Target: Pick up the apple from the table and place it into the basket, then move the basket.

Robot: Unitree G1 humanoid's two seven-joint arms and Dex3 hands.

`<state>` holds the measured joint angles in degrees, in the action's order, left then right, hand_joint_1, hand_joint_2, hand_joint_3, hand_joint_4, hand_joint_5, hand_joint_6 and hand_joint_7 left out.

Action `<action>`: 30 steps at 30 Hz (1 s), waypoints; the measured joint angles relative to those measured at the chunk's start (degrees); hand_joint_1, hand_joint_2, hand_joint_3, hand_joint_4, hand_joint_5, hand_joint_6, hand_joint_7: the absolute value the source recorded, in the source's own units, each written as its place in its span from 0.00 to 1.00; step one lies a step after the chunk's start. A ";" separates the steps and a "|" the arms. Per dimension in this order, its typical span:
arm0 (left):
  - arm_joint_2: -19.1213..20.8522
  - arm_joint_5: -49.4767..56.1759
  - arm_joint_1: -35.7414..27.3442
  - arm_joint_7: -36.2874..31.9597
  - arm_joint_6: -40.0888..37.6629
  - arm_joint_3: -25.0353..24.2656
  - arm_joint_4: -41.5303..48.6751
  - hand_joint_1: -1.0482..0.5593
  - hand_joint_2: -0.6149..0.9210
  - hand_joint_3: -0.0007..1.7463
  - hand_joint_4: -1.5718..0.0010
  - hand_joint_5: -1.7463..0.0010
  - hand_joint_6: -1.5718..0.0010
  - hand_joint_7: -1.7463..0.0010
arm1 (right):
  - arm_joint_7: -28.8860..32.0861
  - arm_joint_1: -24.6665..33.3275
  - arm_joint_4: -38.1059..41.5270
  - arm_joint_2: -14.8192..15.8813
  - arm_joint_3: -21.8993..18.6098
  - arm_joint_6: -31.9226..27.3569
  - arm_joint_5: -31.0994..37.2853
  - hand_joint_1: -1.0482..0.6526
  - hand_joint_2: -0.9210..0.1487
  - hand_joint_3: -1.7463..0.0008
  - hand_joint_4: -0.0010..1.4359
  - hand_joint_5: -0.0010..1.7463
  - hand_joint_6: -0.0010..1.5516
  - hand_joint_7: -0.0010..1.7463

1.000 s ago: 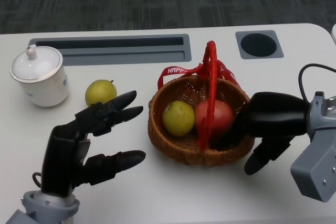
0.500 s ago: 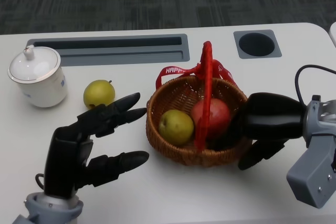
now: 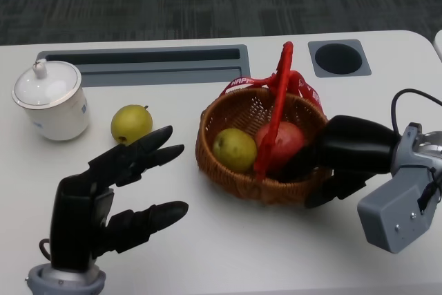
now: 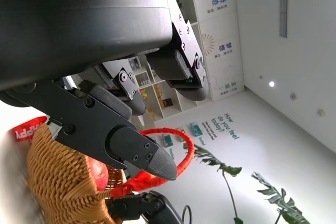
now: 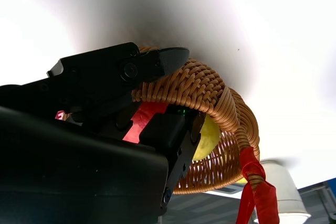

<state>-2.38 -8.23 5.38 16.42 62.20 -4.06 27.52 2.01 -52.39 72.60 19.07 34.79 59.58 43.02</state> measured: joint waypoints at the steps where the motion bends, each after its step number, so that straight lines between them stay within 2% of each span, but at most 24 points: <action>1: 0.01 0.11 -0.09 -0.16 0.20 -0.02 -0.18 0.37 0.91 0.00 0.38 0.98 0.49 0.99 | -0.48 -0.06 0.28 -0.40 -0.29 -1.16 -0.33 0.42 0.00 0.91 0.79 0.07 0.60 0.01; 4: 0.04 0.45 -0.58 -0.66 0.76 -0.08 -1.04 0.38 0.91 0.00 0.38 0.99 0.48 0.99 | -2.48 -0.26 1.44 -1.73 -1.57 -5.60 -1.69 0.43 0.00 0.92 0.84 0.10 0.60 0.01; 5: 0.05 0.55 -0.83 -0.80 0.89 -0.12 -1.29 0.38 0.91 0.00 0.38 0.99 0.48 0.99 | -2.91 -0.41 1.83 -2.19 -2.02 -7.32 -2.11 0.43 0.00 0.93 0.83 0.14 0.60 0.01; 8: 0.07 0.91 -1.64 -1.19 1.01 -0.17 -1.80 0.38 0.91 0.00 0.38 0.99 0.47 0.99 | -3.16 -1.38 2.81 -3.46 -2.72 -12.97 -2.87 0.44 0.00 0.94 0.69 0.45 0.62 0.00; 9: 0.07 0.99 -1.84 -1.36 1.01 -0.16 -1.97 0.38 0.91 0.00 0.38 0.99 0.47 0.99 | -3.12 -1.77 3.10 -3.81 -2.85 -14.80 -3.03 0.44 0.00 0.94 0.65 0.52 0.62 0.00; 10: 0.07 1.01 -1.97 -1.51 1.01 -0.14 -2.15 0.38 0.91 0.00 0.37 0.99 0.47 0.99 | -3.07 -2.17 3.38 -4.15 -2.97 -16.48 -3.16 0.44 0.00 0.94 0.63 0.54 0.63 0.00; 12: 0.08 1.03 -2.03 -1.69 1.03 -0.02 -2.43 0.39 0.91 0.00 0.37 0.99 0.47 0.99 | -2.95 -3.01 3.88 -4.84 -3.09 -19.85 -3.24 0.45 0.00 0.94 0.64 0.44 0.63 0.00; 14: 0.11 1.03 -2.12 -1.70 1.11 0.24 -2.53 0.39 0.91 0.00 0.37 0.98 0.46 0.99 | -2.83 -3.93 4.40 -5.40 -3.14 -23.46 -3.22 0.46 0.00 0.96 0.70 0.25 0.63 0.00; 16: 0.19 1.02 -2.40 -1.70 1.29 0.38 -2.55 0.39 0.90 0.00 0.36 0.98 0.46 0.99 | -2.74 -4.80 4.98 -5.81 -3.29 -27.05 -3.21 0.46 0.00 0.97 0.75 0.11 0.64 0.00; 18: 0.30 1.02 -2.98 -1.70 1.78 0.39 -2.55 0.39 0.90 0.00 0.35 0.98 0.45 0.99 | -2.50 -5.50 5.51 -6.23 -3.44 -30.48 -3.13 0.45 0.01 0.98 0.79 0.08 0.64 0.00; 21: 0.34 1.08 -4.05 -1.70 2.58 0.43 -2.58 0.39 0.90 0.00 0.35 0.98 0.44 0.99 | -2.00 -6.35 6.10 -6.78 -3.92 -35.12 -3.06 0.45 0.02 0.99 0.82 0.07 0.66 0.01; 26: 0.34 1.97 -6.10 -1.76 3.02 0.50 -3.43 0.38 0.90 0.00 0.34 0.98 0.43 0.99 | -1.34 -7.86 6.54 -6.96 -5.90 -39.91 -3.43 0.47 0.04 0.99 0.77 0.03 0.65 0.00; 30: 0.43 2.16 -7.90 -1.88 3.23 0.68 -3.95 0.39 0.90 0.00 0.33 0.98 0.43 0.99 | -1.36 -8.71 6.71 -6.95 -7.79 -44.35 -3.94 0.46 0.04 1.00 0.78 0.02 0.66 0.00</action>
<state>-1.95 -6.07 -2.52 14.54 65.43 -3.39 23.57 0.64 -61.10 79.31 12.12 27.00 15.23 39.07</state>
